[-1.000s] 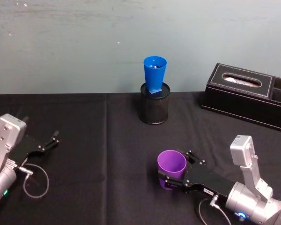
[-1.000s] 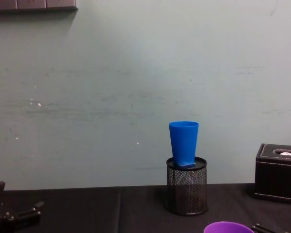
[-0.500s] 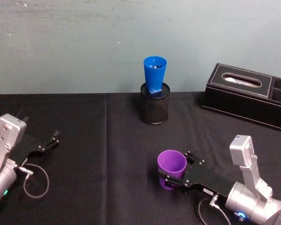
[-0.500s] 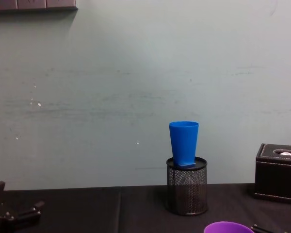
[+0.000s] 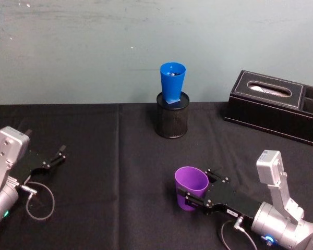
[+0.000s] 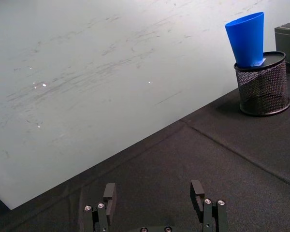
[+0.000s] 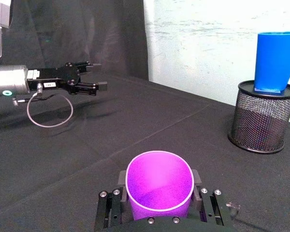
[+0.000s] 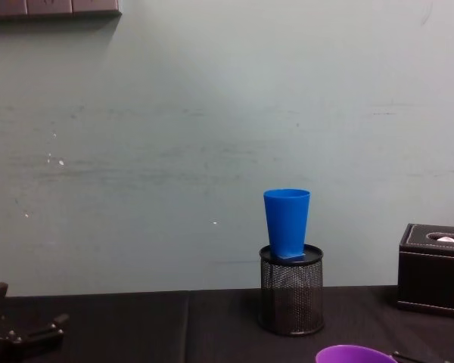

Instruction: Pick up one cup with a gripper and tap it against the other cup.

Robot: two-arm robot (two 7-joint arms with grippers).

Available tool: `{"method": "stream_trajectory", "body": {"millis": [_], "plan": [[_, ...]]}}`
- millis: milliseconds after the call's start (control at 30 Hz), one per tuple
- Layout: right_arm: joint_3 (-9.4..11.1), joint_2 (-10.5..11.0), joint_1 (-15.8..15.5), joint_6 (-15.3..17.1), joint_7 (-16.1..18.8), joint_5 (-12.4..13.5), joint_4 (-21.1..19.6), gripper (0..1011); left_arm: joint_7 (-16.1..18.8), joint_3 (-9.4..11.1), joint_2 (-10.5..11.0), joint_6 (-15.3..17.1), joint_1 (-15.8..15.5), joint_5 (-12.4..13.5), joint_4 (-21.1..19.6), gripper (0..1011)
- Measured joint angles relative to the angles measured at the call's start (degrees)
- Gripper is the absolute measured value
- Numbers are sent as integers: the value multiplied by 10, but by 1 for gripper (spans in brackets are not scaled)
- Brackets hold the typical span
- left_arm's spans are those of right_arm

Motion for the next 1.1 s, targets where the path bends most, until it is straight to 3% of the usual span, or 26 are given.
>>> {"method": "stream_trajectory", "body": {"millis": [700,1100], "plan": [[4,0,-2,2,0,8,-5,715,0,0,0,0,0,0,0,1000],[8,17,3,59,-6,28,-56,715,0,0,0,0,0,0,0,1000]]}}
